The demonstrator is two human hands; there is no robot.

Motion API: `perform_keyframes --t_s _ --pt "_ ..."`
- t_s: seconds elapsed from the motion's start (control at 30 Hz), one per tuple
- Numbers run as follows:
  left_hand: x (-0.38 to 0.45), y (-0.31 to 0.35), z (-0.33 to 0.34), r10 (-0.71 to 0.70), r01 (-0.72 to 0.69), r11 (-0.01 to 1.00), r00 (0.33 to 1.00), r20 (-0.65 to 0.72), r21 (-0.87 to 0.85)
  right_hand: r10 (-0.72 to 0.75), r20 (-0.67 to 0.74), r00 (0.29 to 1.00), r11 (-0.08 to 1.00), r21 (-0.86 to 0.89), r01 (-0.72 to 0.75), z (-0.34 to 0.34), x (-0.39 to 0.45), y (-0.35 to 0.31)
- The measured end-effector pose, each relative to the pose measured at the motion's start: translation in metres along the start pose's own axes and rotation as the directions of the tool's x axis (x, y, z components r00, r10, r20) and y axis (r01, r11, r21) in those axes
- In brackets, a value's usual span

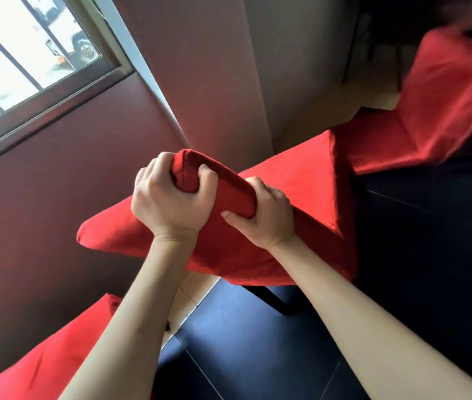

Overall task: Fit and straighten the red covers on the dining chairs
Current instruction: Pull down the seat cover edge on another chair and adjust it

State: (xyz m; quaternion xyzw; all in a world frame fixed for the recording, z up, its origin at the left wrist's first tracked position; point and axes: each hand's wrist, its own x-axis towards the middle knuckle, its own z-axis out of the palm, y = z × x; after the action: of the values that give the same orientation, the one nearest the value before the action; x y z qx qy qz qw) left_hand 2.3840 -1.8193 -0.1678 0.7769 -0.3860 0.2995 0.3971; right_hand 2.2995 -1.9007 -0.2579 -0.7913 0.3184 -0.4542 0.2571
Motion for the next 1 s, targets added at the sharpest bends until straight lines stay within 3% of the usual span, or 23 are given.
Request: perform_keyframes --t_s 0.37,1.0 --pt "-0.014 0.037 0.001 0.033 -0.033 0.999 0.999 0.023 -0.006 0.043 0.004 0.999 0.997 0.063 -0.043 -0.029 -0.014 0.015" --pt "-0.046 0.076 -0.01 0.122 -0.12 0.992 0.99 0.072 -0.036 0.071 -0.123 0.99 0.991 0.12 -0.056 -0.061 -0.048 0.031"
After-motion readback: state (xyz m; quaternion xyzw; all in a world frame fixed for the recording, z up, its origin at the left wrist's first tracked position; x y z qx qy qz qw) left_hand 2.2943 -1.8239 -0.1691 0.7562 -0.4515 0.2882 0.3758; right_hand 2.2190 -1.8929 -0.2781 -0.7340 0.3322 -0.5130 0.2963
